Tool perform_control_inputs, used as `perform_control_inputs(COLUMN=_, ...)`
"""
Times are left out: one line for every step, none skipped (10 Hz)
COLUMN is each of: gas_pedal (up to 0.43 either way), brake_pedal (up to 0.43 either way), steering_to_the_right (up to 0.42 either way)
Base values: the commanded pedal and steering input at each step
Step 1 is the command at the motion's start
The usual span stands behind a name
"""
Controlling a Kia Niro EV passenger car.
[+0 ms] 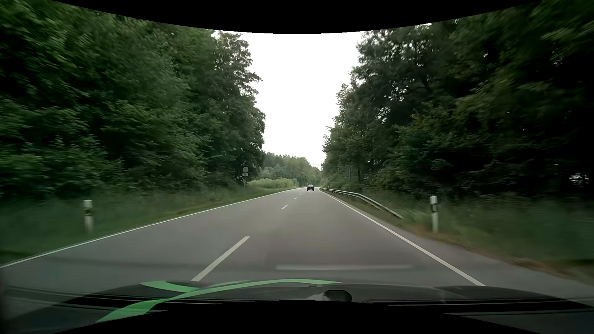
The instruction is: Follow the waypoints while adhering to traffic rules and regulations
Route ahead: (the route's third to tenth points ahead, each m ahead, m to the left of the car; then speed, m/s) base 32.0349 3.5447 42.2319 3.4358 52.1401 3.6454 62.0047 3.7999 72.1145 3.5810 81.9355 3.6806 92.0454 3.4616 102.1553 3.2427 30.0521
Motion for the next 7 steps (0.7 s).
perform_control_inputs(gas_pedal=0.319, brake_pedal=0.000, steering_to_the_right=-0.002)
perform_control_inputs(gas_pedal=0.287, brake_pedal=0.000, steering_to_the_right=-0.002)
perform_control_inputs(gas_pedal=0.287, brake_pedal=0.000, steering_to_the_right=-0.003)
perform_control_inputs(gas_pedal=0.268, brake_pedal=0.000, steering_to_the_right=-0.003)
perform_control_inputs(gas_pedal=0.268, brake_pedal=0.000, steering_to_the_right=-0.003)
perform_control_inputs(gas_pedal=0.248, brake_pedal=0.000, steering_to_the_right=-0.003)
perform_control_inputs(gas_pedal=0.248, brake_pedal=0.000, steering_to_the_right=-0.002)
